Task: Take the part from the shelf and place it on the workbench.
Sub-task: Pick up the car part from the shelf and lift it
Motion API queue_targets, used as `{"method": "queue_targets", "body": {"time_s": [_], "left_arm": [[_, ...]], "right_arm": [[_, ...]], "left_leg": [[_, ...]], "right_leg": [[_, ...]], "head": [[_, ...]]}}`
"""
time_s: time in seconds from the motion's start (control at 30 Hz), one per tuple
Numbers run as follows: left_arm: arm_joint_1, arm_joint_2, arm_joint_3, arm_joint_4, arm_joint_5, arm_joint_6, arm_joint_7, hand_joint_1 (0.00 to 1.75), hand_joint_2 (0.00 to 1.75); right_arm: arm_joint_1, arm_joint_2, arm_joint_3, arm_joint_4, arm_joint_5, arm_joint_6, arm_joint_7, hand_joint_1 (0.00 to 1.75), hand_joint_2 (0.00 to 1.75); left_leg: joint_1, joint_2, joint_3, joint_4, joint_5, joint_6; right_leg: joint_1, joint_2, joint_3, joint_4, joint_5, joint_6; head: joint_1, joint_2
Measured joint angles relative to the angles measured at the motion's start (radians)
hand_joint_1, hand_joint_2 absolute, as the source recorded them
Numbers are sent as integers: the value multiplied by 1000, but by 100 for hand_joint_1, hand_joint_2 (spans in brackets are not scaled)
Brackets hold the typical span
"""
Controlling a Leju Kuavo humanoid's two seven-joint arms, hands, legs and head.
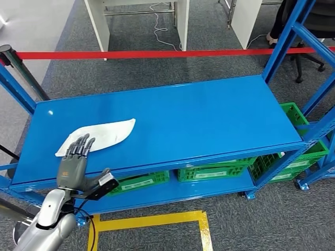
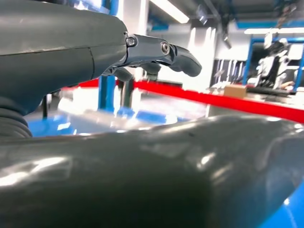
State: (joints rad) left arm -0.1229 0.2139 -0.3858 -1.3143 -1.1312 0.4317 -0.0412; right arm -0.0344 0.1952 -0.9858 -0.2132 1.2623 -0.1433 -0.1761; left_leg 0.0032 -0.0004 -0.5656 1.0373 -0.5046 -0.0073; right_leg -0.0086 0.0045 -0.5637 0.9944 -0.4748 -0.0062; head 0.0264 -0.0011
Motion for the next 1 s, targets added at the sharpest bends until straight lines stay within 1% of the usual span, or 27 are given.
{"method": "queue_targets", "body": {"time_s": [0.03,0.1,0.13,0.17,0.2,0.23,0.27,0.3,0.33,0.37,0.4,0.47,0.5,0.53,0.57,0.6,0.63,0.67,0.7,0.73,0.77,0.8,0.83,0.87,0.9,0.97,1.0], "left_arm": [[0,0,2,0,0,0,0,0,0],[3,1,6,0,0,0,0,0,0],[6,1,8,0,0,0,0,0,0],[8,1,8,0,0,-1,0,0,0],[9,1,10,0,0,-1,0,0,0],[10,1,11,0,0,-1,0,0,0],[9,1,12,0,0,-1,0,0,0],[9,1,13,0,0,-1,0,0,0],[9,1,14,0,0,-2,0,0,0],[9,1,14,0,1,-2,0,0,0],[10,0,14,0,1,-3,0,0,0],[12,0,14,-1,2,-4,0,0,0],[11,-1,14,-2,2,-4,0,0,0],[11,-2,14,-2,2,-4,0,0,0],[11,-3,15,-3,3,-4,0,0,0],[12,-4,15,-3,3,-5,0,0,0],[13,-5,15,-3,3,-6,0,0,0],[14,-6,15,-3,3,-6,0,0,0],[15,-6,15,-3,3,-7,0,0,0],[15,-7,15,-3,4,-7,0,0,0],[15,-7,15,-3,4,-7,-1,0,0],[14,-7,15,-3,4,-7,-1,0,0],[13,-7,15,-3,4,-7,-1,0,0],[13,-7,15,-3,4,-7,-1,0,0],[12,-7,15,-3,4,-7,-2,0,0],[12,-8,15,-4,4,-6,-3,0,0],[11,-9,15,-5,4,-6,-3,0,0]], "right_arm": [[0,0,0,0,0,0,0,0,175],[-1,0,0,0,0,0,-1,0,175],[0,0,0,0,0,0,-1,0,175],[1,0,-1,0,0,0,-1,0,175],[1,0,-1,0,0,0,-1,0,175],[1,0,-1,0,0,0,-2,0,175],[1,0,-1,0,0,0,-3,0,175],[0,0,-2,0,0,0,-4,0,175],[-1,0,-2,0,0,0,-4,0,175],[-1,0,-2,0,0,-1,-5,0,175],[-1,0,-2,0,0,-1,-5,0,175],[-1,0,-2,0,0,-2,-5,0,175],[-2,0,-2,0,0,-2,-5,0,175],[-2,0,-3,0,0,-2,-5,0,175],[-2,0,-3,0,1,-2,-5,0,175],[-2,-1,-3,0,1,-2,-5,0,175],[-1,-1,-3,0,1,-2,-5,0,175],[0,-1,-3,0,1,-1,-6,0,175],[1,-1,-3,0,1,-1,-6,0,175],[2,-1,-3,0,2,-1,-8,0,175],[2,-2,-4,0,2,-1,-9,0,175],[1,-2,-4,0,2,0,-9,0,175],[0,-2,-4,0,2,0,-10,0,175],[-1,-3,-4,0,3,1,-10,0,175],[-1,-3,-5,0,3,2,-10,0,175],[-1,-2,-5,0,4,2,-10,0,175],[0,-2,-5,0,4,2,-10,0,175]], "left_leg": [[2,0,-22,51,-28,-5],[5,0,-89,190,-88,-13],[6,0,-115,240,-100,-16],[7,0,-126,255,-92,-16],[7,0,-117,227,-64,-15],[7,0,-91,166,-23,-14],[7,0,-58,93,13,-10],[6,0,-29,28,37,-7],[4,-1,-11,-13,47,-3],[2,-1,-4,-30,43,2],[0,-1,-4,-34,40,8],[3,-2,2,-40,38,21],[5,-1,7,-43,38,27],[7,-1,12,-46,37,32],[6,0,14,-46,34,36],[5,0,16,-46,32,38],[4,0,18,-46,28,40],[4,-1,22,-46,24,41],[3,-2,29,-46,19,40],[3,-3,39,-46,11,39],[3,-3,50,-46,3,36],[1,-3,59,-46,-6,32],[0,-3,64,-45,-13,27],[-2,-3,67,-44,-18,22],[-3,-3,69,-45,-21,18],[-1,-3,73,-43,-30,8],[-1,-2,68,-25,-40,2]], "right_leg": [[-2,-1,3,-2,0,-4],[-1,0,4,-2,-3,-10],[-1,0,5,-1,-5,-10],[-1,0,7,-1,-6,-10],[-1,1,10,-1,-8,-9],[-1,2,15,-1,-11,-8],[-1,2,19,-1,-13,-5],[1,3,20,0,-16,-1],[3,4,20,1,-19,4],[4,4,19,1,-20,9],[5,4,19,-1,-21,15],[3,2,14,5,-30,27],[3,1,3,28,-43,31],[3,1,-22,74,-64,35],[2,1,-57,139,-89,37],[2,1,-100,212,-114,39],[2,1,-139,270,-127,40],[2,1,-163,297,-121,40],[2,1,-167,283,-94,38],[2,1,-149,230,-49,36],[3,0,-120,159,-5,32],[4,0,-87,94,24,28],[6,-1,-62,49,35,24],[7,-1,-48,28,32,20],[9,0,-41,24,23,14],[6,1,-35,18,14,3],[4,1,-29,15,10,-3]], "head": [[-3,0],[-6,0],[-6,0],[-6,0],[-7,0],[-7,0],[-6,0],[-6,0],[-6,0],[-5,0],[-5,0],[-3,0],[0,0],[3,0],[6,0],[8,0],[8,0],[8,0],[9,0],[9,0],[9,0],[9,0],[8,0],[7,0],[6,0],[3,0],[1,0]]}}
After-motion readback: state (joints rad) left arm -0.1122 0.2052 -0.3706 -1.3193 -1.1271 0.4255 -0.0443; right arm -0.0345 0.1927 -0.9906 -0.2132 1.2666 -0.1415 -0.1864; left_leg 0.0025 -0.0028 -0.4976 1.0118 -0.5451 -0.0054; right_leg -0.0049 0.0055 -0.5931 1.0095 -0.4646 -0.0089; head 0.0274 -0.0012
